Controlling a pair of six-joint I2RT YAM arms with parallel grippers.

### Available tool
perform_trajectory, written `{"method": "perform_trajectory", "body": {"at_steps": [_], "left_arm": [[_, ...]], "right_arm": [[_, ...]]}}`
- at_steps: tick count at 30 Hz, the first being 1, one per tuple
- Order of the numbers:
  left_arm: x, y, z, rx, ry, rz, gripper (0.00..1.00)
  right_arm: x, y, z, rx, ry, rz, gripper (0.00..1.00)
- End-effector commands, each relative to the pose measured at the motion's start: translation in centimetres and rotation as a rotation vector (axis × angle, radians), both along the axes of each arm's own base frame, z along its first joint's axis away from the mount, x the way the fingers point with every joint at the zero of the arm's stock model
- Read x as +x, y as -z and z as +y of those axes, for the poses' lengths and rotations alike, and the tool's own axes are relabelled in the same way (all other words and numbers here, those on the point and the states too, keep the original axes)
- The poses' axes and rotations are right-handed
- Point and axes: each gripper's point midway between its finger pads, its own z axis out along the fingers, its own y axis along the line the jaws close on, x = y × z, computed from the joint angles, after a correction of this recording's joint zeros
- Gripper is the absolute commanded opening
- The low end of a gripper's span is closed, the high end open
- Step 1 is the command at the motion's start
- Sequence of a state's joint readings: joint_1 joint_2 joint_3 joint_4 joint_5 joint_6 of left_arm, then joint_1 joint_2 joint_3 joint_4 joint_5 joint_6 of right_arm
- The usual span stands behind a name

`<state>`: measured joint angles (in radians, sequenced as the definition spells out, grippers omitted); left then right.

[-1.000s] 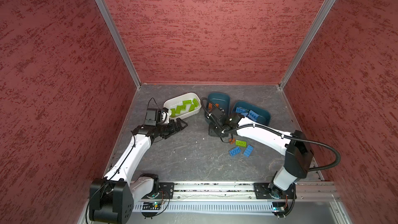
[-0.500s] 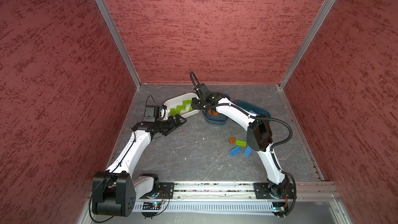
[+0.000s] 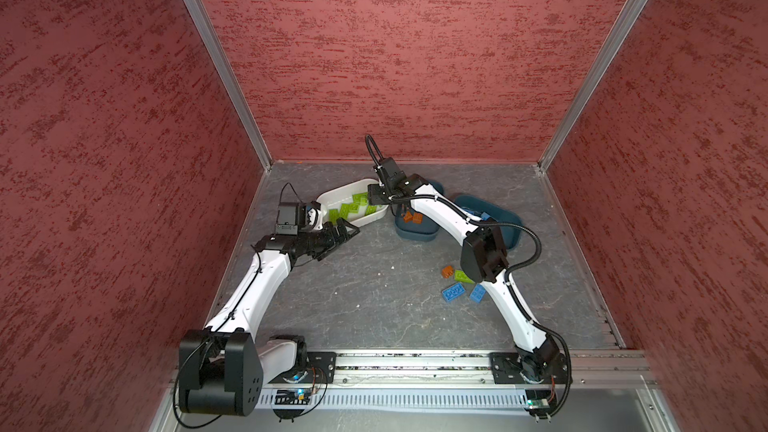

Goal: Sort the legos into containers by color
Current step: 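Carry the small lime-green brick into the white tub and release it, then return the right gripper to the pile and grasp an orange-brown brick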

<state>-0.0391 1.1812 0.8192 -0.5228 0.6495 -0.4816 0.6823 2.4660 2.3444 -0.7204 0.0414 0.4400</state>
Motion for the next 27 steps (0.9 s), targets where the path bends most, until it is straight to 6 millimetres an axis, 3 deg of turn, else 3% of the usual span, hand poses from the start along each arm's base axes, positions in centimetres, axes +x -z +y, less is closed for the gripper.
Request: {"method": "perform_trajectory", "body": {"at_steps": [1, 5, 11, 18, 22, 27], "left_arm": [[0.2, -0.3, 0.0, -0.007, 0.004, -0.012, 1.0], [-0.1, 0.1, -0.2, -0.012, 0.011, -0.004, 1.0], [-0.4, 0.8, -0.9, -0.012, 0.033, 0.011, 1.0], [-0.4, 1.4, -1.5, -0.003, 0.054, 0.025, 1.0], [-0.4, 1.9, -1.7, -0.001, 0.064, 0.036, 1.0], [-0.5, 2.1, -2.1, 0.004, 0.072, 0.039, 1.0]], "right_arm": [[-1.7, -4.3, -2.3, -0.027, -0.002, -0.042, 0.7], [-5.5, -5.5, -5.3, -0.047, -0.005, -0.015, 0.74], [-12.5, -3.3, -12.3, -0.191, 0.027, 0.084, 0.78], [-19.7, -0.6, -16.6, -0.126, 0.106, 0.216, 0.79], [-21.7, 1.6, -18.3, -0.133, 0.127, 0.238, 0.79], [-22.7, 3.8, -18.7, -0.098, 0.202, 0.307, 0.78]]}}
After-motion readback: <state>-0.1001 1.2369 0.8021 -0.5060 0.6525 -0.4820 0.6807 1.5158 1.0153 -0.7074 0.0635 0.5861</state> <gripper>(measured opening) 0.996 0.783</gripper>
